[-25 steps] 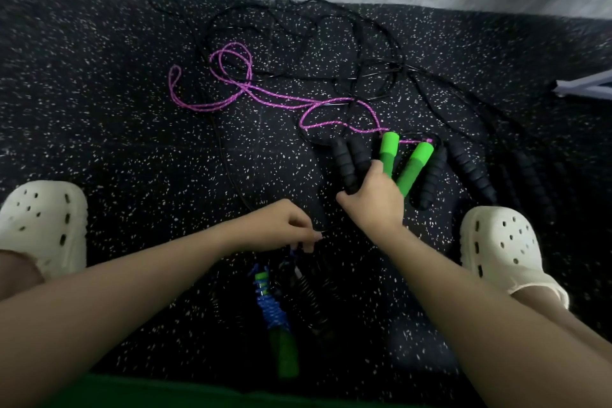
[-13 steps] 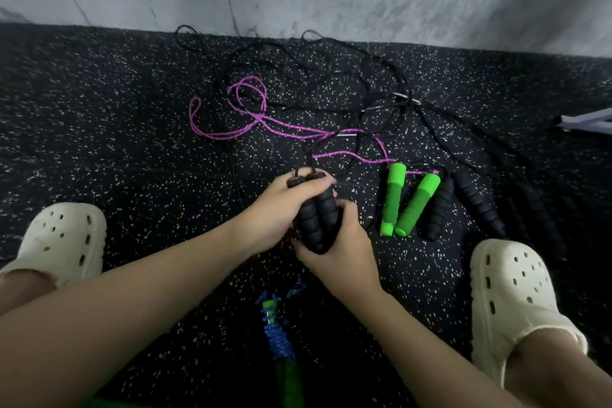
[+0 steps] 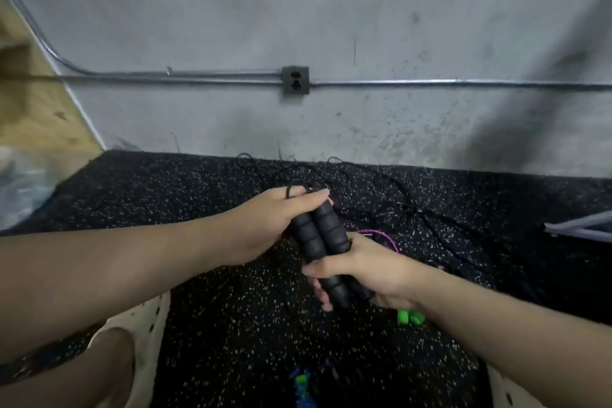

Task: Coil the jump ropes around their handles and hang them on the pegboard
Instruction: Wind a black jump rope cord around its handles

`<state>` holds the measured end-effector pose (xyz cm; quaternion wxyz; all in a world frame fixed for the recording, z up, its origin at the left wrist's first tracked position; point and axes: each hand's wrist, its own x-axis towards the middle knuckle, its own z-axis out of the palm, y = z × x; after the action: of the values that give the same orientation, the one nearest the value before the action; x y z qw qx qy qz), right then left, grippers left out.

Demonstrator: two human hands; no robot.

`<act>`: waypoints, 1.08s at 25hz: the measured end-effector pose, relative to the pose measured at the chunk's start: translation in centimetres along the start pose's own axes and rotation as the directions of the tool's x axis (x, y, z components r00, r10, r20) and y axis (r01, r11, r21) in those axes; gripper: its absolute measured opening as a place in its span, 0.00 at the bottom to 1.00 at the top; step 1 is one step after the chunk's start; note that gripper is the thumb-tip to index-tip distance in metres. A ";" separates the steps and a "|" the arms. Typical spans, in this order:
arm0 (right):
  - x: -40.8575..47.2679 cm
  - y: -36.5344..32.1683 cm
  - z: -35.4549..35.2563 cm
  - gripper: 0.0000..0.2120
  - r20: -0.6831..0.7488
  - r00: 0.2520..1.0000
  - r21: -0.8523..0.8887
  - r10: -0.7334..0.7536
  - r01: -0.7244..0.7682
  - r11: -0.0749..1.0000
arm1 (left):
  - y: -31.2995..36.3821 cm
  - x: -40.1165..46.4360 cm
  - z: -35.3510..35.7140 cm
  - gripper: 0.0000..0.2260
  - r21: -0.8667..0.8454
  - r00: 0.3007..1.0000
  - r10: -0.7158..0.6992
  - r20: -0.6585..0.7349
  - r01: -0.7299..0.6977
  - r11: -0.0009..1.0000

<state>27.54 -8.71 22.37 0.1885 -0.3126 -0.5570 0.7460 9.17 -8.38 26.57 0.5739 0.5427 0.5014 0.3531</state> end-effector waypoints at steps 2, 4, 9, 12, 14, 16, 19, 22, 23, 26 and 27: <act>-2.2 -3.2 0.2 0.06 0.026 0.999 -0.208 0.032 -0.026 0.978 | 1.7 -2.4 -0.7 0.20 0.105 1.000 0.008 0.010 -0.009 0.994; -4.6 -5.9 0.5 0.06 0.022 0.998 -0.362 0.061 -0.049 0.931 | 2.7 -4.6 -1.1 0.23 0.284 0.995 0.084 -0.045 -0.068 0.956; -9.5 -9.3 1.4 0.06 -0.020 0.997 -0.485 0.079 -0.079 0.871 | 5.7 -6.8 -0.8 0.20 0.625 0.857 0.513 -0.044 -0.377 0.684; -10.8 -10.3 2.3 0.03 -0.002 1.000 -0.498 0.027 -0.024 0.867 | 7.0 -6.4 -0.5 0.21 0.573 0.824 0.544 0.158 -0.526 0.629; -10.7 -10.8 2.7 0.04 0.009 1.000 -0.501 -0.013 0.016 0.865 | 7.2 -6.1 -1.0 0.23 0.549 0.829 0.532 0.173 -0.530 0.647; -10.3 -11.5 2.9 0.05 0.010 0.999 -0.458 -0.044 0.043 0.888 | 7.5 -5.9 -1.7 0.27 0.491 0.842 0.522 0.133 -0.514 0.704; -9.4 -12.5 3.6 0.05 0.018 0.998 -0.332 -0.064 0.066 0.941 | 8.1 -5.6 -2.6 0.28 0.414 0.836 0.549 0.008 -0.502 0.759; -8.5 -13.6 3.9 0.05 0.063 0.986 -0.273 -0.152 0.164 0.948 | 8.5 -4.6 -3.6 0.32 0.473 0.788 0.601 -0.132 -0.483 0.737; -8.3 -14.1 3.8 0.05 0.078 0.983 -0.220 -0.169 0.182 0.958 | 8.6 -4.3 -4.2 0.31 0.478 0.758 0.636 -0.144 -0.509 0.715; -7.7 -14.7 3.3 0.09 0.168 0.967 -0.037 -0.192 0.201 0.979 | 8.8 -3.8 -5.5 0.20 0.568 0.658 0.737 -0.154 -0.551 0.611; -7.5 -14.6 3.2 0.11 0.197 0.959 0.021 -0.206 0.206 0.978 | 8.8 -3.7 -5.8 0.17 0.636 0.629 0.764 -0.145 -0.532 0.559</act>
<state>29.89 -11.20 38.69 0.2086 -0.1771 -0.6024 0.7498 3.94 -8.95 36.41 0.1040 0.7421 0.4430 0.4921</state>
